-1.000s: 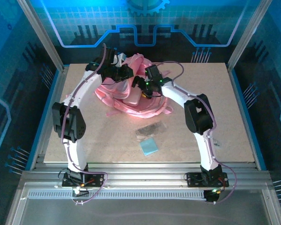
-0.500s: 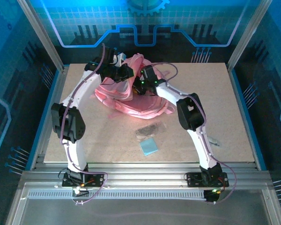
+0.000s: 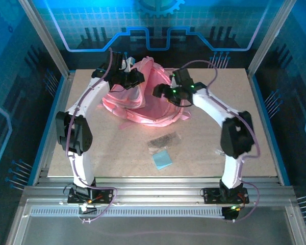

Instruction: Pack the student bag

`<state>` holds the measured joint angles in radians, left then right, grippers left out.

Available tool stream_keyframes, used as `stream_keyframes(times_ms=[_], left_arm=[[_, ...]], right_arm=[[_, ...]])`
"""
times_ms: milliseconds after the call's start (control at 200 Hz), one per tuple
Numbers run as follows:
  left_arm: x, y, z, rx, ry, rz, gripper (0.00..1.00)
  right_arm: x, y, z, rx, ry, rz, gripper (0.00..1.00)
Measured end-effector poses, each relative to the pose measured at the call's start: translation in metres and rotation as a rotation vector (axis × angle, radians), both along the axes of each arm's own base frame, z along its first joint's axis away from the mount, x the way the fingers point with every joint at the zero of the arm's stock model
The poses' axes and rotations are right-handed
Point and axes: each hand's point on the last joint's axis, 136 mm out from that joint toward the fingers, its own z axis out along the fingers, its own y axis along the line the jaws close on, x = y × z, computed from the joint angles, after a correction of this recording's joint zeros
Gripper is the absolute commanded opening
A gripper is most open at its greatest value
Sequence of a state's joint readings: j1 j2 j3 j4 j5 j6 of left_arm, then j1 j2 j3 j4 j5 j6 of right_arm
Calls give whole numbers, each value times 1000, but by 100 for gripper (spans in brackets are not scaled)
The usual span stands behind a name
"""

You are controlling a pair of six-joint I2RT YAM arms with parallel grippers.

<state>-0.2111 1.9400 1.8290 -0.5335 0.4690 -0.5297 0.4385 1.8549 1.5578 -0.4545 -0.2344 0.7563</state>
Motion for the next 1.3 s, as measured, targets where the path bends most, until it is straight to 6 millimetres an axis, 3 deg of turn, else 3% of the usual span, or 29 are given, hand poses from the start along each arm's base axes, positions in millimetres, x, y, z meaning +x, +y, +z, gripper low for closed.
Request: stream_keyframes(times_ms=[115,300,460,795,961,1151,1301], left_arm=[[5,-2,-5,-15,7,9,0],[10,-5,-11,-44,16,15,0],[10,-6,-12,-55,19,20,0],[10,-6,-17,-57,20,17,0],[10,-6,-18,-54,22,16,0],[10,-6,-18,-54,23,16,1],[10,-6,-18,-54,23,16,1]], right_arm=[[-44,-27,-9,-76,20,16,90],[-103,-65,-78,-275,206,24,89],[-134,-70,-109,-421,270,70,81],[-144,-71,-161,-659,323,106,69],[-141,-68,-162,-648,316,97,53],[-138,-62,-163,-616,302,83,20],[-136,-65,-164,-618,295,60,10]])
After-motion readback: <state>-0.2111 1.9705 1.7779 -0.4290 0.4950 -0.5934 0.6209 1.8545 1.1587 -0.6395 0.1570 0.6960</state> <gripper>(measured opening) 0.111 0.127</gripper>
